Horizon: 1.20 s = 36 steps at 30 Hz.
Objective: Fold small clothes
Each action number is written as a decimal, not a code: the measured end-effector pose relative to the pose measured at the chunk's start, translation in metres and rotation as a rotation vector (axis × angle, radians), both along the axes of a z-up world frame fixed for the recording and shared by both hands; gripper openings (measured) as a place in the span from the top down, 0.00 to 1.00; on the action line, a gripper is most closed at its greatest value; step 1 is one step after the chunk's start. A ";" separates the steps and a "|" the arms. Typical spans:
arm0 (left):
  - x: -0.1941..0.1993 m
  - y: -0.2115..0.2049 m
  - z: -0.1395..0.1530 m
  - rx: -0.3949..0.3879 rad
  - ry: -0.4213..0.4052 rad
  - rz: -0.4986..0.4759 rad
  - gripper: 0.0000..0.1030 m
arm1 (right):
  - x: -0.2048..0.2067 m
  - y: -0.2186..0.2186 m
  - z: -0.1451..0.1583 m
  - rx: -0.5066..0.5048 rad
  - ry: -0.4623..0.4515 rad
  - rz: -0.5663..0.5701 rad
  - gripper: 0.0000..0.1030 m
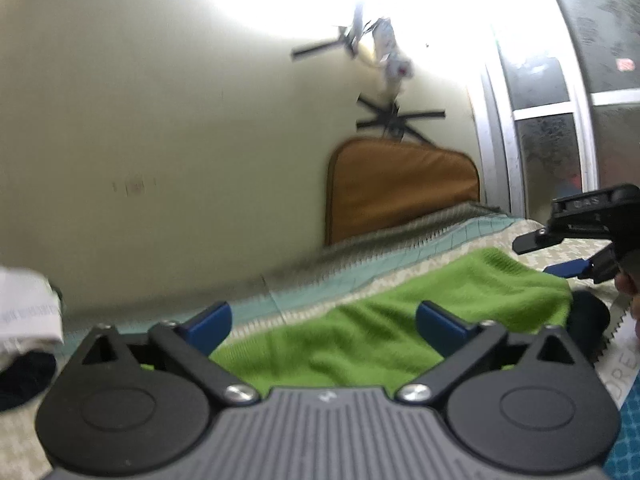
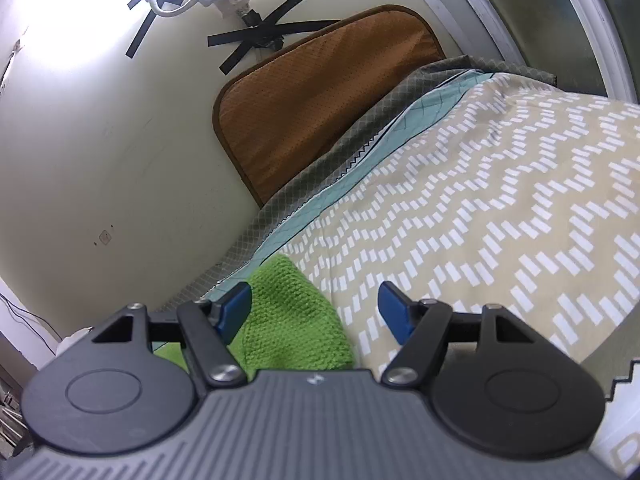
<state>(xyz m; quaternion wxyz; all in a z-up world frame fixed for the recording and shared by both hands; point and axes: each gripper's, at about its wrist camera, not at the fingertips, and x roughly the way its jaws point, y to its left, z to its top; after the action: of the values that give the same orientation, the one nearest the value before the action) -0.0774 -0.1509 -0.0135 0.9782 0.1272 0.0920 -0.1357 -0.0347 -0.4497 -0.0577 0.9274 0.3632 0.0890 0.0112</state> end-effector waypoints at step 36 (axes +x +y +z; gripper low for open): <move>-0.017 0.026 0.004 -0.155 -0.104 0.086 0.00 | 0.000 -0.003 -0.002 0.032 -0.006 0.014 0.30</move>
<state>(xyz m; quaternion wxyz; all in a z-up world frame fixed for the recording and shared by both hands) -0.0945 -0.1251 -0.0093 0.9935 0.0540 0.0356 -0.0935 -0.0344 -0.4524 -0.0593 0.9216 0.3774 0.0887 0.0203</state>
